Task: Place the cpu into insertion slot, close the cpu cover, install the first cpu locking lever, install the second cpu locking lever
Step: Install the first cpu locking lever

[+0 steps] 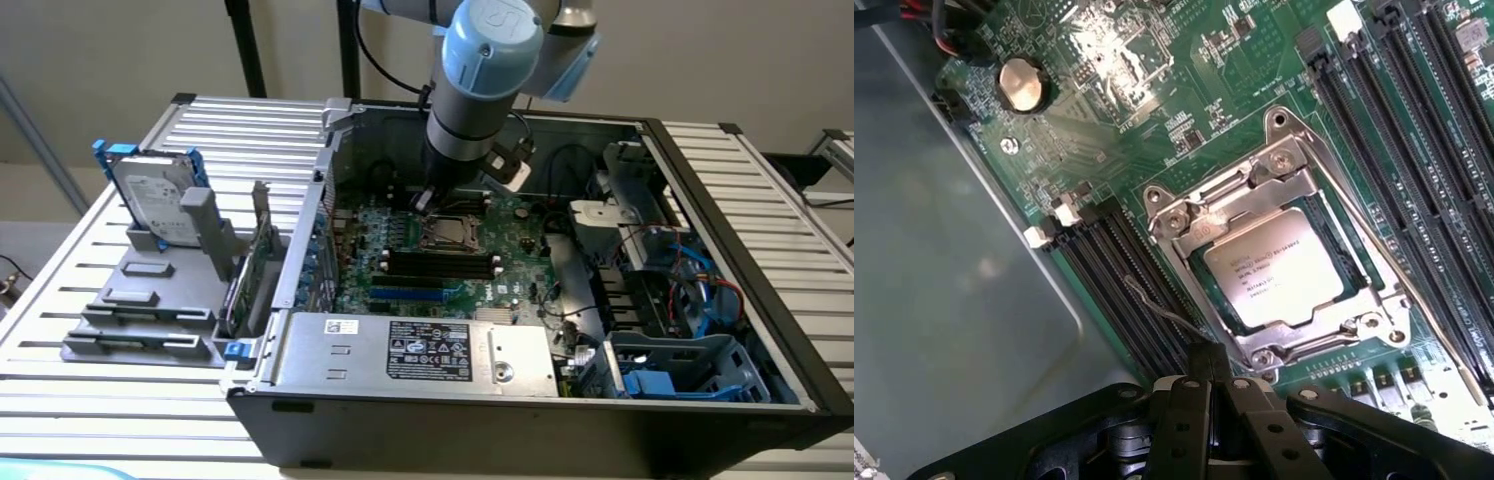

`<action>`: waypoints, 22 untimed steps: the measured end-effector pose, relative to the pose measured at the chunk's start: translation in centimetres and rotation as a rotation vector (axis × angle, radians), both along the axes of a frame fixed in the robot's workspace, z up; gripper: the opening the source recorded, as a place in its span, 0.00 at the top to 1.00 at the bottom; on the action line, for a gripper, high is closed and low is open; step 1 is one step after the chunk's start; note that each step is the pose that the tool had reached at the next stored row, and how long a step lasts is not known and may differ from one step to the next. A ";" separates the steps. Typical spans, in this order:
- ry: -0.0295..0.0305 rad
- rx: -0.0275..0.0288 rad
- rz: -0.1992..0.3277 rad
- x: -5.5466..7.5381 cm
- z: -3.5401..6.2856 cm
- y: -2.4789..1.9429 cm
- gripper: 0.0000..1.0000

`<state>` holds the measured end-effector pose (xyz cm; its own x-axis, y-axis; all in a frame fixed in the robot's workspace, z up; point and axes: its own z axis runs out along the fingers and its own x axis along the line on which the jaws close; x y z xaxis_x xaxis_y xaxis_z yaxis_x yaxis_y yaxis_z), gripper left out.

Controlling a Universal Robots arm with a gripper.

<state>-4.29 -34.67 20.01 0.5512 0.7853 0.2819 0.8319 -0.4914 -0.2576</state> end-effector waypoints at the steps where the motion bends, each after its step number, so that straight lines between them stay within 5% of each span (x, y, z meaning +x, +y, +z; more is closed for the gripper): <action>1: 0.0001 -0.0001 -0.001 0.1 -0.01 0.01 0.89; 22: 0.0027 0.0000 -0.019 1.1 -0.39 0.38 0.89</action>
